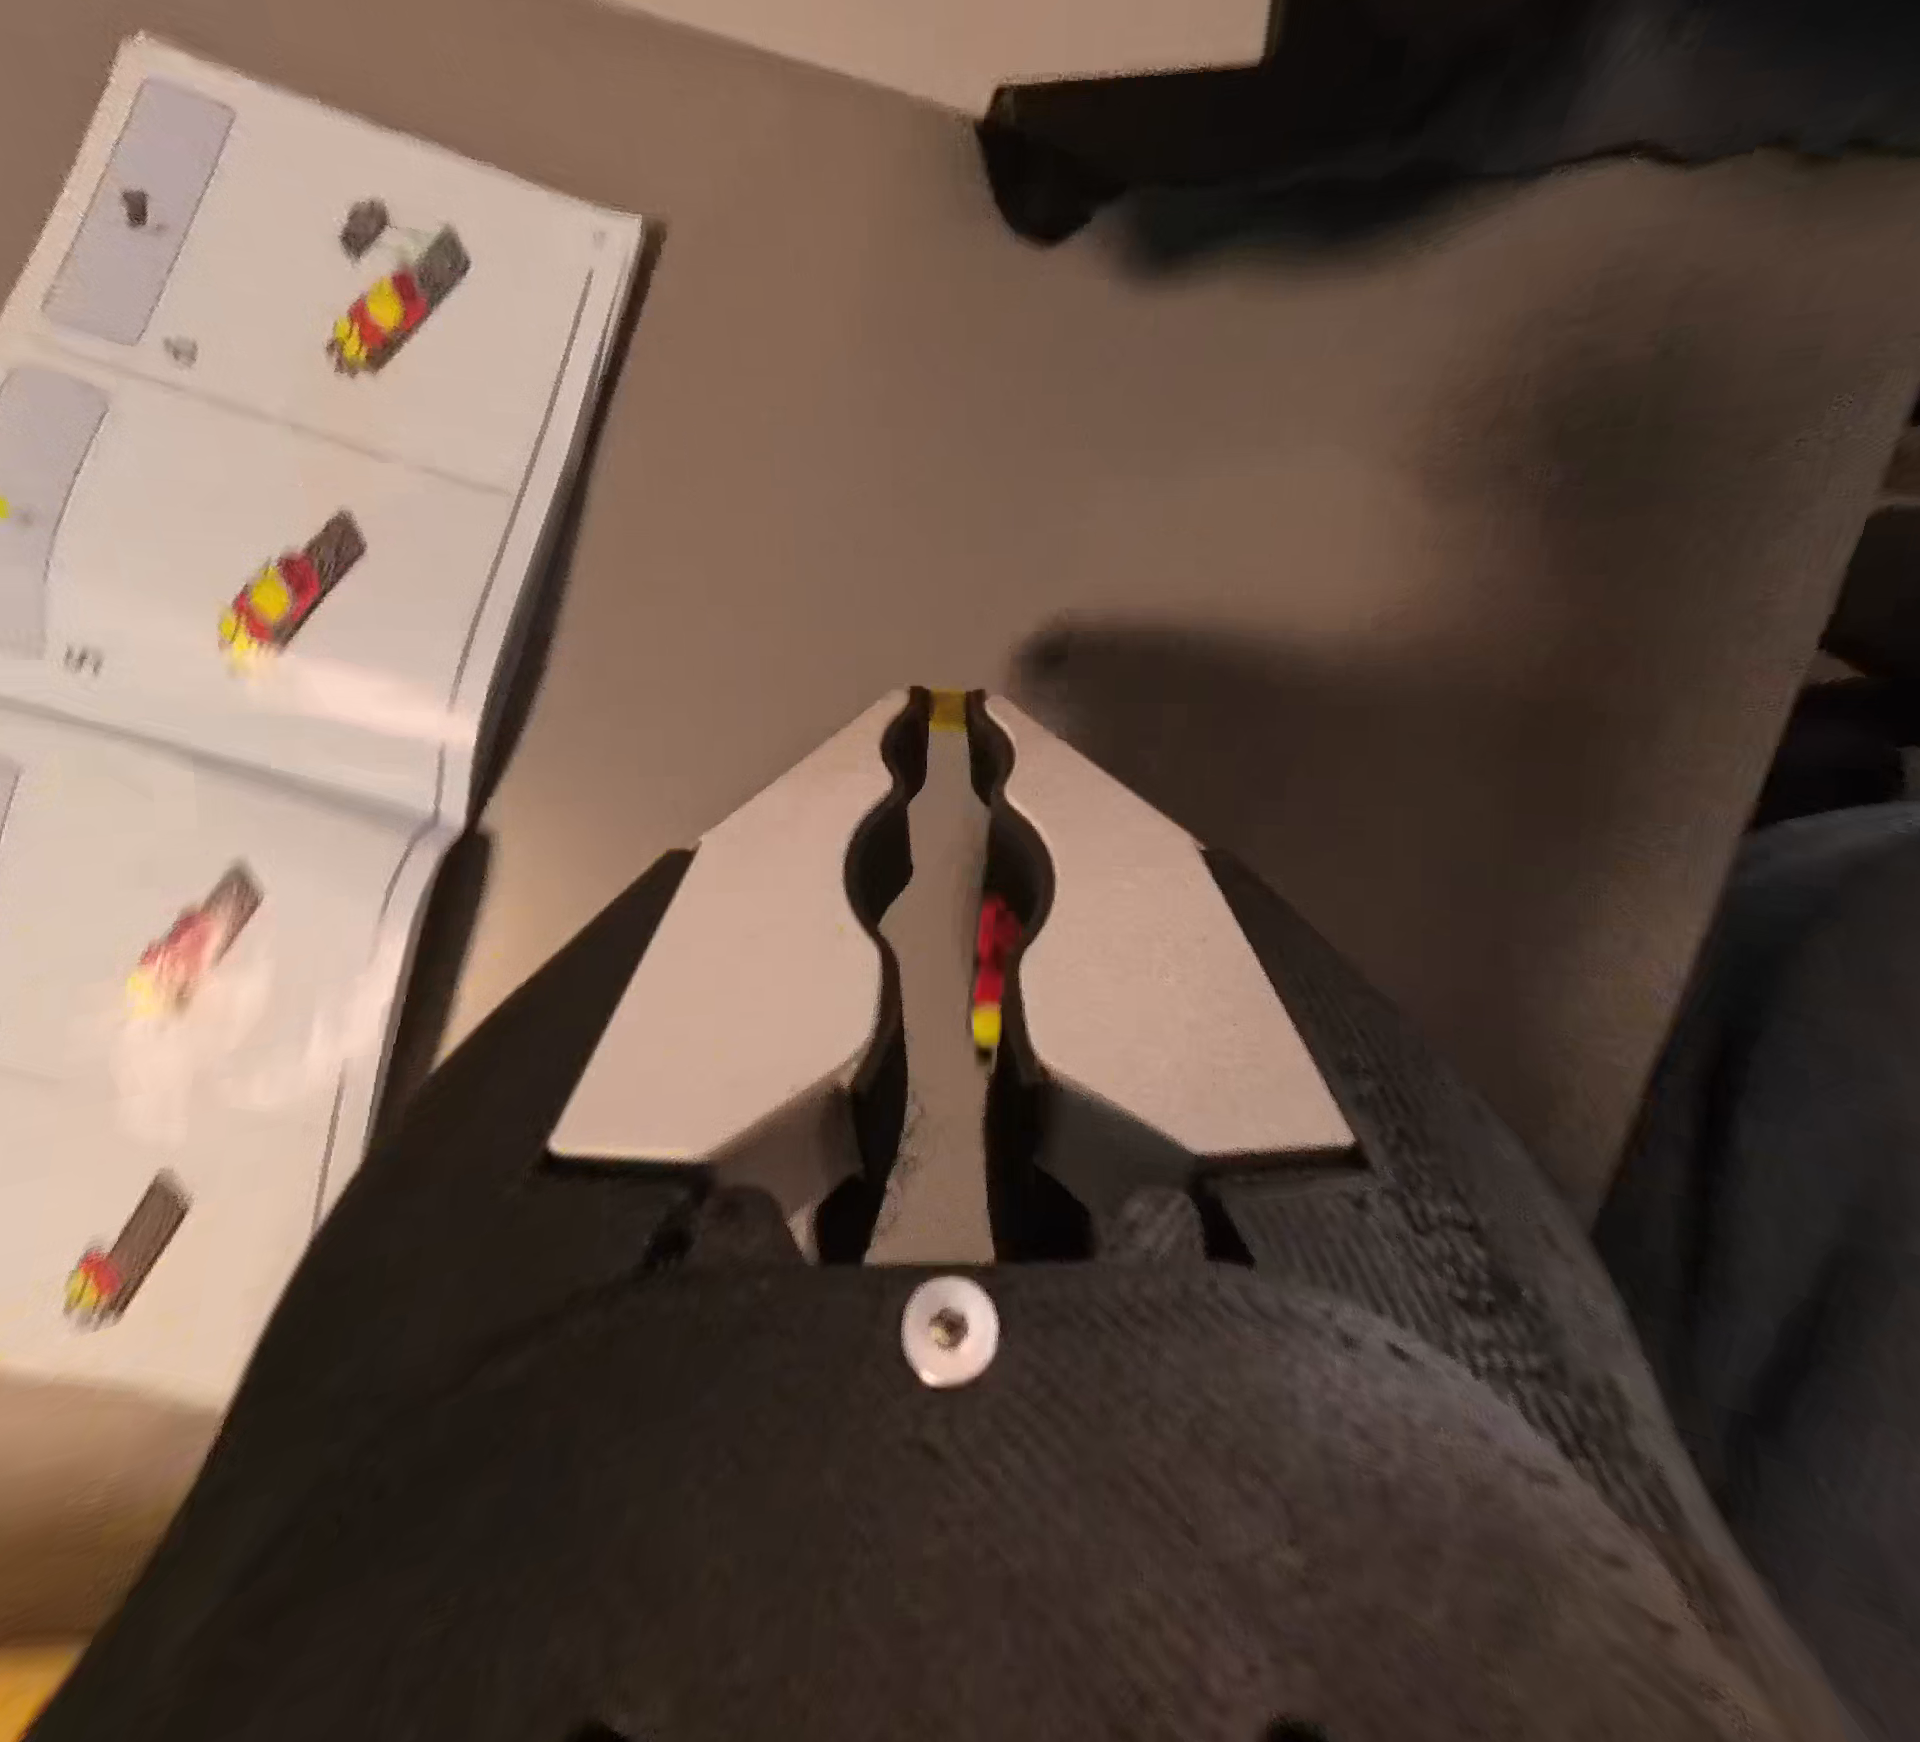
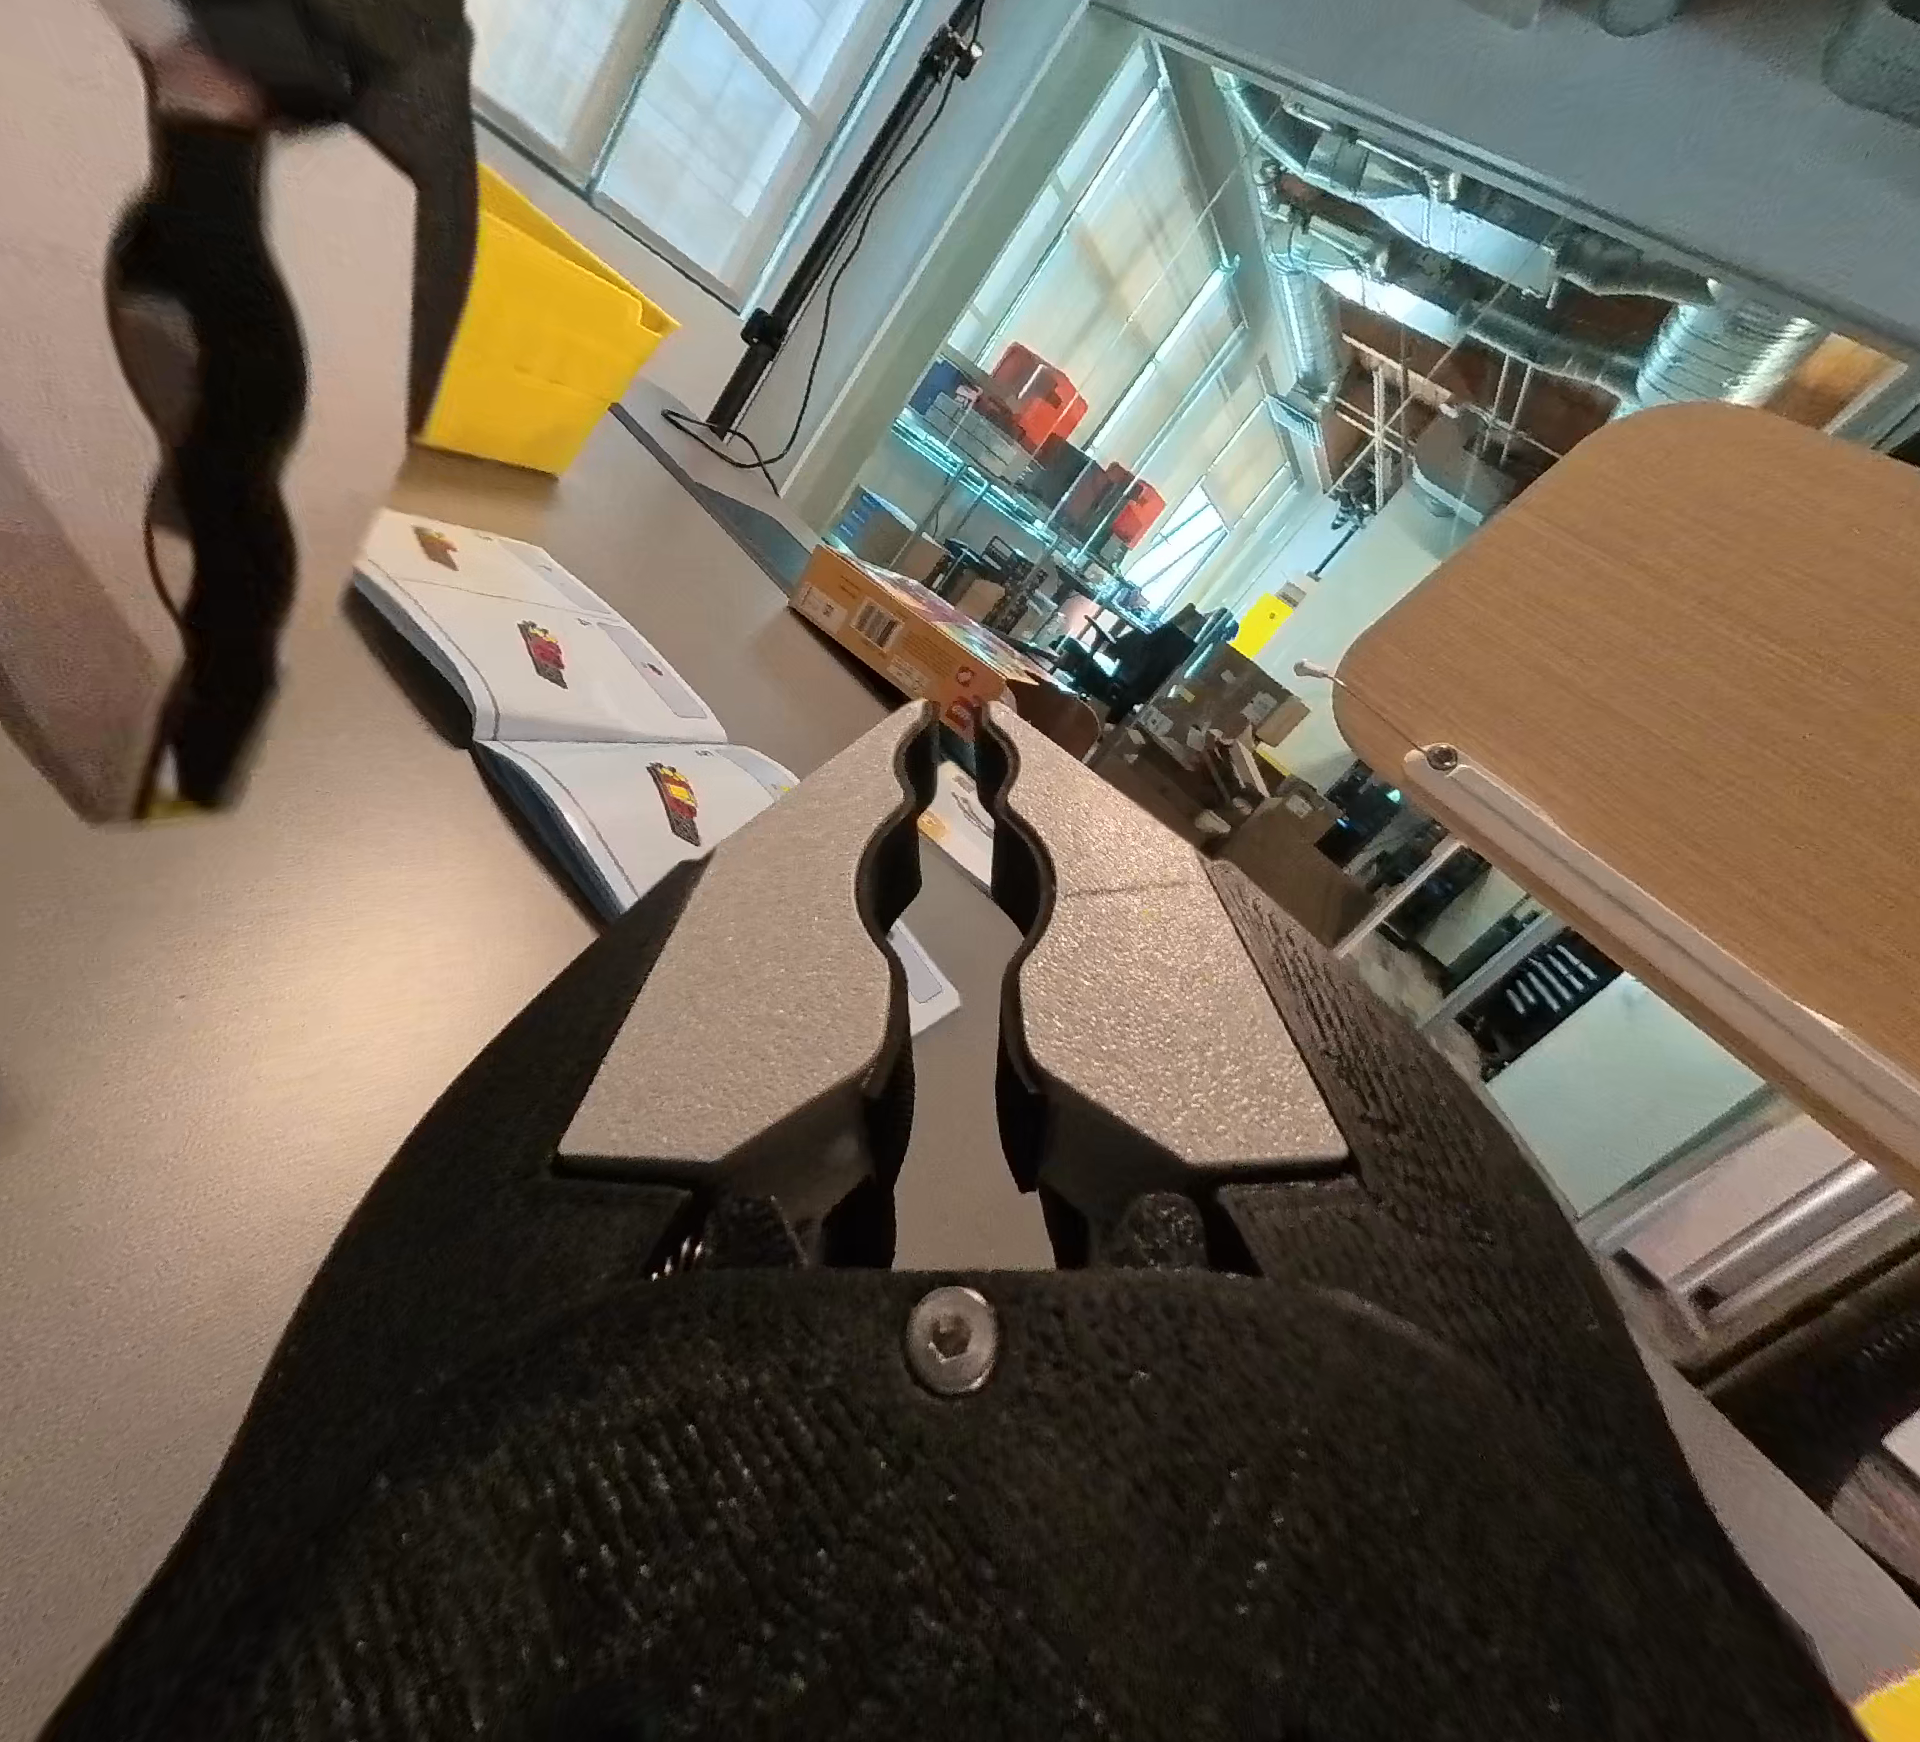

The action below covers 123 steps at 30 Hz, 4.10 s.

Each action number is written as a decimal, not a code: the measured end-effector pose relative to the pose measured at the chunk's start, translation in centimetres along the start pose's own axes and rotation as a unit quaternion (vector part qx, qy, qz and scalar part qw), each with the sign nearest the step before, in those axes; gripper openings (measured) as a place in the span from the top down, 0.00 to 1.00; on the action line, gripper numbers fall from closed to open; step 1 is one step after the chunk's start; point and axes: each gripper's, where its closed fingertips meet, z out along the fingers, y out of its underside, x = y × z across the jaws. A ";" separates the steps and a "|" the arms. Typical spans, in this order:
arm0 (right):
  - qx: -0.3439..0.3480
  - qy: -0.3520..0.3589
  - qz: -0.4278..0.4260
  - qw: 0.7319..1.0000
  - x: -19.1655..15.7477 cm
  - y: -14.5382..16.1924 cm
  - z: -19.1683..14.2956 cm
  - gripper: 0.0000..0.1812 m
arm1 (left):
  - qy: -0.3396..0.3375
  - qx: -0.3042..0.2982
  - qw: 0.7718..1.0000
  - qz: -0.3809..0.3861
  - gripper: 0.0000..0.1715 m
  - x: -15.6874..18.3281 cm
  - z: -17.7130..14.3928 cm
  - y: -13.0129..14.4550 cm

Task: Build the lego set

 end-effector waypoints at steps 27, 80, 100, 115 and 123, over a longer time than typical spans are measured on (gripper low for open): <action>-0.095 0.104 -0.121 0.983 1.7 1.5 -0.1 0.91 | -0.171 0.312 0.919 0.172 0.72 1.0 -4.4 3.0; -0.245 -0.333 0.374 0.830 -15.8 -2.7 2.2 0.97 | -0.134 0.301 0.943 0.049 0.64 -1.7 -4.8 5.4; -0.078 -0.441 0.599 0.664 -14.5 -10.3 1.3 0.97 | -0.334 0.395 0.824 0.232 0.95 -1.0 -10.1 3.6; -0.213 -0.544 0.447 0.678 -18.2 -6.8 -4.0 0.98 | -0.244 0.248 0.824 0.446 0.95 2.7 -4.6 6.1; -0.225 -0.539 0.401 0.706 -18.5 -6.2 -4.4 1.00 | -0.246 0.229 0.848 0.409 0.95 2.1 -3.6 6.3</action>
